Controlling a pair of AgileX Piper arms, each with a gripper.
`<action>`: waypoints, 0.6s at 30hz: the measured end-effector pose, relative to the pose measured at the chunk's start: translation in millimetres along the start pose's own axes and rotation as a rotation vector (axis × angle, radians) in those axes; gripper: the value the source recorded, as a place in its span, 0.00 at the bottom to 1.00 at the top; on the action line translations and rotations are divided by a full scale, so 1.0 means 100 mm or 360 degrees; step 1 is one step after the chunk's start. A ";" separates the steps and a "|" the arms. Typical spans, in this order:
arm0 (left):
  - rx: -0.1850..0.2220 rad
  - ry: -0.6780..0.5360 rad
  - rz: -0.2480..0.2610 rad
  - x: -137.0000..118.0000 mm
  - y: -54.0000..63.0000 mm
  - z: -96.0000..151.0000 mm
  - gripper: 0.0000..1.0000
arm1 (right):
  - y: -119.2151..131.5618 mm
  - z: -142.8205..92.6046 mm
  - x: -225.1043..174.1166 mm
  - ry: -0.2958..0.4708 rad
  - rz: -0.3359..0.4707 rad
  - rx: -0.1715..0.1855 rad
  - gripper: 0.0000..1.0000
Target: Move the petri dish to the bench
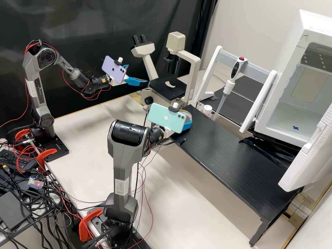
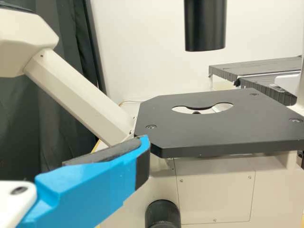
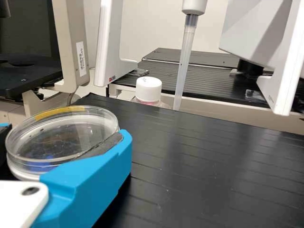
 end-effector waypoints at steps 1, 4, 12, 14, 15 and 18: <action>0.0000 0.0000 0.0000 0.00 0.00 0.00 1.00 | 0.00 0.00 -0.01 0.0001 0.0002 0.0000 0.00; 0.0000 0.0000 0.0000 0.00 0.00 0.00 1.00 | 0.00 0.01 -0.04 0.0001 0.0003 -0.0004 0.00; 0.0000 0.0000 0.0000 0.00 0.00 0.00 1.00 | 0.00 0.04 -0.07 0.0006 0.0016 -0.0001 1.00; 0.0000 0.0000 0.0000 0.00 0.00 0.00 1.00 | 0.00 0.04 -0.07 0.0004 0.0016 -0.0001 1.00; 0.0000 0.0000 0.0000 0.00 0.00 0.00 1.00 | 0.00 0.04 -0.07 0.0004 0.0016 -0.0001 1.00; 0.0000 0.0000 0.0000 0.00 0.00 0.00 1.00 | 0.00 0.03 -0.07 0.0009 0.0013 -0.0003 1.00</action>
